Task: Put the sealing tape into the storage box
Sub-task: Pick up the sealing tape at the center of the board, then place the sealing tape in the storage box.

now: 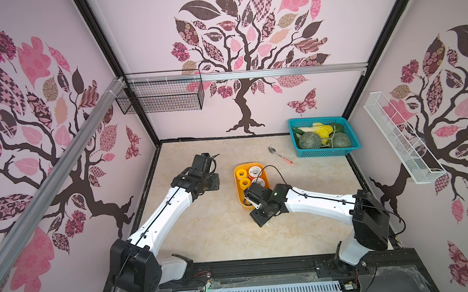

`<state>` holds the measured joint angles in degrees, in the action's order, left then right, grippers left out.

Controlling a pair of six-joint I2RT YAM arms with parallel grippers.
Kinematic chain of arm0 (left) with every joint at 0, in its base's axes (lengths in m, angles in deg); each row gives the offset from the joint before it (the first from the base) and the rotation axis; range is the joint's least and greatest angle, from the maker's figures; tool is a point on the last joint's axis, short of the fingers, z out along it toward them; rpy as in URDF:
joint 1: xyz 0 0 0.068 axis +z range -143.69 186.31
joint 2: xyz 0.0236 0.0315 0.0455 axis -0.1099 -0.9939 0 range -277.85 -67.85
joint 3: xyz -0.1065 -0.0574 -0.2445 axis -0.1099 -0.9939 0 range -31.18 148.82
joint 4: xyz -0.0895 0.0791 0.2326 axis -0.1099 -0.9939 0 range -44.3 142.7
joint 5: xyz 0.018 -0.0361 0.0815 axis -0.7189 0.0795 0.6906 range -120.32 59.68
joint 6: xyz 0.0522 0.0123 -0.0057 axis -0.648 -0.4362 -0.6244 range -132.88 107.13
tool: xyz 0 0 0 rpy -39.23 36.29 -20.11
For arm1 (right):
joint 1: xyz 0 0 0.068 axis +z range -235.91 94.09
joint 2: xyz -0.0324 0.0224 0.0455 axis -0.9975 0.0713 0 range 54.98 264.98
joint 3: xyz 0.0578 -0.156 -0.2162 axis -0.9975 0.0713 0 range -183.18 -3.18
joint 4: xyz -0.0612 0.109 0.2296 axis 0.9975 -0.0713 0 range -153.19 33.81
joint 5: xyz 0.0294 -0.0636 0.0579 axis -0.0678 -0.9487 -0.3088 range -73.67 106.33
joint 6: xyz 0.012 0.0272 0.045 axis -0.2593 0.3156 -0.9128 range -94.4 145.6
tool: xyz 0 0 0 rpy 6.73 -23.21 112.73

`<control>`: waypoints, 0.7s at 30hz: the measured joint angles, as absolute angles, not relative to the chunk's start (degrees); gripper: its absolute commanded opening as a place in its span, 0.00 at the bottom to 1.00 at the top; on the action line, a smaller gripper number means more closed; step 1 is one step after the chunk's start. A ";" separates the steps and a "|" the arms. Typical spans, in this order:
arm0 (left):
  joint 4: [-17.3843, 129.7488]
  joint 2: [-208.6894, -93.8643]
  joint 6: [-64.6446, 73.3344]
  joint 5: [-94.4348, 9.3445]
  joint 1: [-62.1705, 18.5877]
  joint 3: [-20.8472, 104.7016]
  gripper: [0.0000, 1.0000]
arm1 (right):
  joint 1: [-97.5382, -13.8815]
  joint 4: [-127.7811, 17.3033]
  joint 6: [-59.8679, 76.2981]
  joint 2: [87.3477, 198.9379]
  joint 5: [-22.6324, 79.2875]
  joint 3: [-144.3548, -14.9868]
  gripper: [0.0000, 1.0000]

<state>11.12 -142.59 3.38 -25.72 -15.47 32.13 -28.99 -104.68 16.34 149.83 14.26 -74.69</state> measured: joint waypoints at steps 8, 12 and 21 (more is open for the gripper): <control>11.12 -142.13 3.44 -24.93 -15.47 32.13 0.27 | -35.11 -106.84 19.25 149.85 18.90 -83.78 0.65; 11.14 -141.60 3.51 -24.51 -15.47 32.13 0.27 | -37.09 -108.11 20.82 150.94 19.81 -89.31 0.65; 11.12 -141.58 3.53 -23.94 -15.47 32.13 0.28 | -37.42 -109.64 22.24 162.61 19.71 -98.42 0.65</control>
